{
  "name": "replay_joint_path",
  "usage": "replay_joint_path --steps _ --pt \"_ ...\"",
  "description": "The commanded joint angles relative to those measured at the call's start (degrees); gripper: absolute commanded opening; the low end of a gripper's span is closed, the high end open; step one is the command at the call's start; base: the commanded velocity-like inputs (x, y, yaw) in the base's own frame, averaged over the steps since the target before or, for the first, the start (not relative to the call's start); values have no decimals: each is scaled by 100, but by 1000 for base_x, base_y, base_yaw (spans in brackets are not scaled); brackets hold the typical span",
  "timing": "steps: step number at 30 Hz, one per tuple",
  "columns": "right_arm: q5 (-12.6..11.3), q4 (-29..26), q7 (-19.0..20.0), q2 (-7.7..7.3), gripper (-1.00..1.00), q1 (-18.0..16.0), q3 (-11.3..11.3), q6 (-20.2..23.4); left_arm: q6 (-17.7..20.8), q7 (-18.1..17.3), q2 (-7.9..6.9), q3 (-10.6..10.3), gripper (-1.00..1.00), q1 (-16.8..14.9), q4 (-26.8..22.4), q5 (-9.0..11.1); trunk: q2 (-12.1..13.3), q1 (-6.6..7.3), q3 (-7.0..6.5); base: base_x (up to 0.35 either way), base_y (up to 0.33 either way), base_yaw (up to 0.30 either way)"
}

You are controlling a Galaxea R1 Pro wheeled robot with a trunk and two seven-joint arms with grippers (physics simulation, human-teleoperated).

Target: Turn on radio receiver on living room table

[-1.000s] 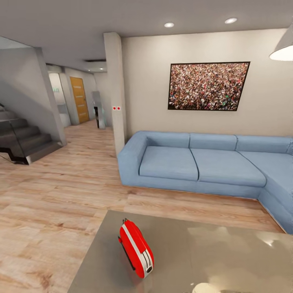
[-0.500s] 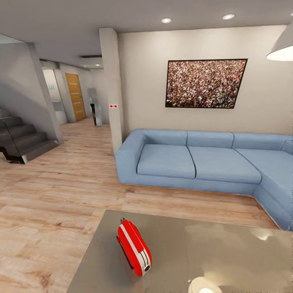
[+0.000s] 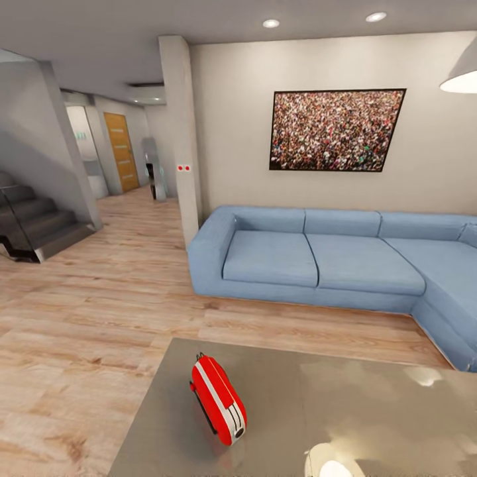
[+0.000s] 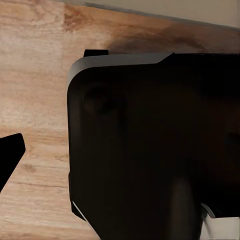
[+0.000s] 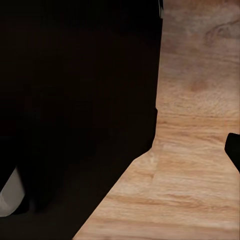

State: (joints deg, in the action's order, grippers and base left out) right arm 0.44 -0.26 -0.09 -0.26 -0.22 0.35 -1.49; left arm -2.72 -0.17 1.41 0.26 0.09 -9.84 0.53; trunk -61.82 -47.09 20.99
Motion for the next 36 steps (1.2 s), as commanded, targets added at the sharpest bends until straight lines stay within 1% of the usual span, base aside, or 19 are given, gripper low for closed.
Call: replay_joint_path --steps 1,36 --pt "0 0 0 0 100 -1 0 0 0 0 0 0 100 0 0 0 0 0 9 0 0 0" --pt "0 0 0 -7 100 -1 0 7 -1 5 9 9 100 0 -1 -9 0 0 332 0 0 0"
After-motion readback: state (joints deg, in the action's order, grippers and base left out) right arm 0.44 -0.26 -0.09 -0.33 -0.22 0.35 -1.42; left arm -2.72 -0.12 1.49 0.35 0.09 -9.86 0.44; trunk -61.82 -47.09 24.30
